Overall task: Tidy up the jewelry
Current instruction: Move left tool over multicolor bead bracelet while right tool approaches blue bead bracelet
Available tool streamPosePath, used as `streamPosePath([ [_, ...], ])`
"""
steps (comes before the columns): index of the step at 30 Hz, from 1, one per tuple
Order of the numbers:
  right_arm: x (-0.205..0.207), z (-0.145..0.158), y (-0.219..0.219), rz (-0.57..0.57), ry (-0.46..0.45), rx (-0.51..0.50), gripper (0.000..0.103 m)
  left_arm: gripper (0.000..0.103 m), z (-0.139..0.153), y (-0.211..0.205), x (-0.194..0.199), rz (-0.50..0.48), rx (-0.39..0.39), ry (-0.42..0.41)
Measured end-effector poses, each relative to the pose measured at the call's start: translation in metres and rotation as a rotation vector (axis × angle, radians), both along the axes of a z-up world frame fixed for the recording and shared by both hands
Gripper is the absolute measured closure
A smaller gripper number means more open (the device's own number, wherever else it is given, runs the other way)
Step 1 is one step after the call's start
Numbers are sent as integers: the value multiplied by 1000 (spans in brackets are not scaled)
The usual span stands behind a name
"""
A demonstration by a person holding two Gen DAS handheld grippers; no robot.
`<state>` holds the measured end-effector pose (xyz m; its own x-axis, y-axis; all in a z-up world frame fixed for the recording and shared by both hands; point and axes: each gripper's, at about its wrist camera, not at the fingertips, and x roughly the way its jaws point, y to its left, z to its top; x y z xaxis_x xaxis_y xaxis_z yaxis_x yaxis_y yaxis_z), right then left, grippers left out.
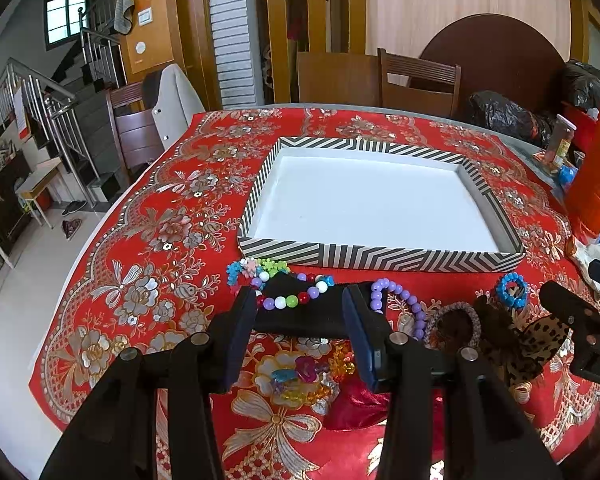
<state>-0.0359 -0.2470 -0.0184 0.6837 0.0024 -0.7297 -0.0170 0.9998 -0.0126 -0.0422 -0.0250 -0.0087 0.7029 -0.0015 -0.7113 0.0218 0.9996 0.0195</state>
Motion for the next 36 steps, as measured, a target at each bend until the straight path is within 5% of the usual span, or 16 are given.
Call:
streamPosePath([
  [36,2,-9,6,52,30,22,0,54,-12,5,2,6,-10,42],
])
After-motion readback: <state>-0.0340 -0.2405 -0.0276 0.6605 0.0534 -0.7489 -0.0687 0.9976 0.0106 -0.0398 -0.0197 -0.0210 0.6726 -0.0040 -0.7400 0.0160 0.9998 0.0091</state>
